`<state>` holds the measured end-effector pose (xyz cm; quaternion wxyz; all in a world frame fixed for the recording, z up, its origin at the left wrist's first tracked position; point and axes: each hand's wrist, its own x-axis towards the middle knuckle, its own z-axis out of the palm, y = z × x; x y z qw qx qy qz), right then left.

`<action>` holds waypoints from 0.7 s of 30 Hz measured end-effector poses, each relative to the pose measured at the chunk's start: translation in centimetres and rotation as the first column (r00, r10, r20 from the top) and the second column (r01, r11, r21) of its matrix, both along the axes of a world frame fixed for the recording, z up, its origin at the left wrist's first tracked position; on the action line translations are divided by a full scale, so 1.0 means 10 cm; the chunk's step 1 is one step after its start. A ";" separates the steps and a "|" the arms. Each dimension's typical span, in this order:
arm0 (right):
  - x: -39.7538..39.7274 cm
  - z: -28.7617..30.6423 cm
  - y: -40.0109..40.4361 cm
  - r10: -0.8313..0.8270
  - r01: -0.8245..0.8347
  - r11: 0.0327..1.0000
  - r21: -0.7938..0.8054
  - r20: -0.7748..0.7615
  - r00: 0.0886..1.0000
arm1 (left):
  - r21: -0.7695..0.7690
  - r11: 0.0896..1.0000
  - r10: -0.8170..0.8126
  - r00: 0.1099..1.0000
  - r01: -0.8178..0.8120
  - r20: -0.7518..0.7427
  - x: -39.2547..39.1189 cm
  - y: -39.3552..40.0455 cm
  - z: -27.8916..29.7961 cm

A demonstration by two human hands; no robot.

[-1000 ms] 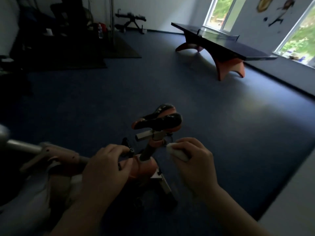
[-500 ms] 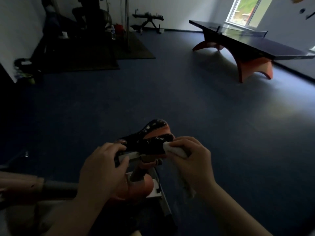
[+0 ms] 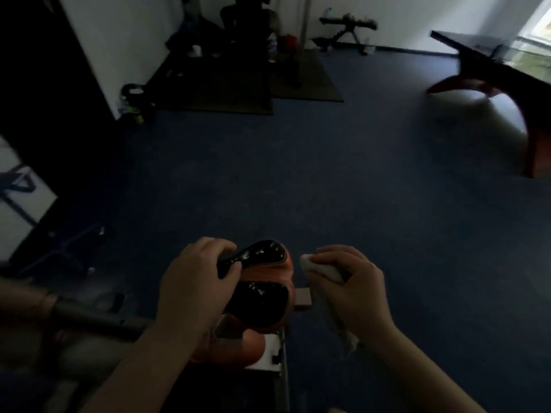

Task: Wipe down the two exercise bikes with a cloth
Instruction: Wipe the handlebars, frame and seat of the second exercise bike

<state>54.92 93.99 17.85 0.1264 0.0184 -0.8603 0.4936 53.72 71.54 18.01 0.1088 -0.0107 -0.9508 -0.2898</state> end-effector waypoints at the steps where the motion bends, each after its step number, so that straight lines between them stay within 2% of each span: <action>1: -0.11 -0.02 0.08 0.058 -0.058 0.998 0.006 0.007 0.998 | -0.001 0.998 0.059 0.998 -0.059 -0.005 0.01 0.07 -0.02; 5: -0.49 -0.02 0.33 0.332 -0.333 0.941 0.060 0.030 0.943 | 0.074 0.933 0.346 0.935 -0.351 0.072 0.19 0.40 -0.14; 7: -0.67 -0.01 0.42 0.411 -0.410 0.907 0.093 0.016 0.912 | 0.102 0.889 0.438 0.893 -0.447 0.102 0.31 0.55 -0.18; 11: -0.91 -0.06 0.51 0.470 -0.470 0.879 0.084 0.014 0.882 | 0.206 0.797 0.544 0.822 -0.569 0.168 0.54 0.78 -0.21; 15: -1.00 -0.24 0.42 0.562 -0.565 0.819 0.102 0.054 0.825 | 0.449 0.622 0.536 0.767 -0.642 0.354 0.54 1.04 -0.43; 18: -1.07 -0.36 0.31 0.682 -0.667 0.708 0.232 0.020 0.731 | 0.501 0.499 0.570 0.704 -0.707 0.425 0.39 1.21 -0.59; 21: -1.25 -0.45 0.24 0.825 -0.739 0.538 0.405 -0.075 0.559 | 0.567 0.376 0.611 0.656 -0.733 0.443 0.21 1.32 -0.67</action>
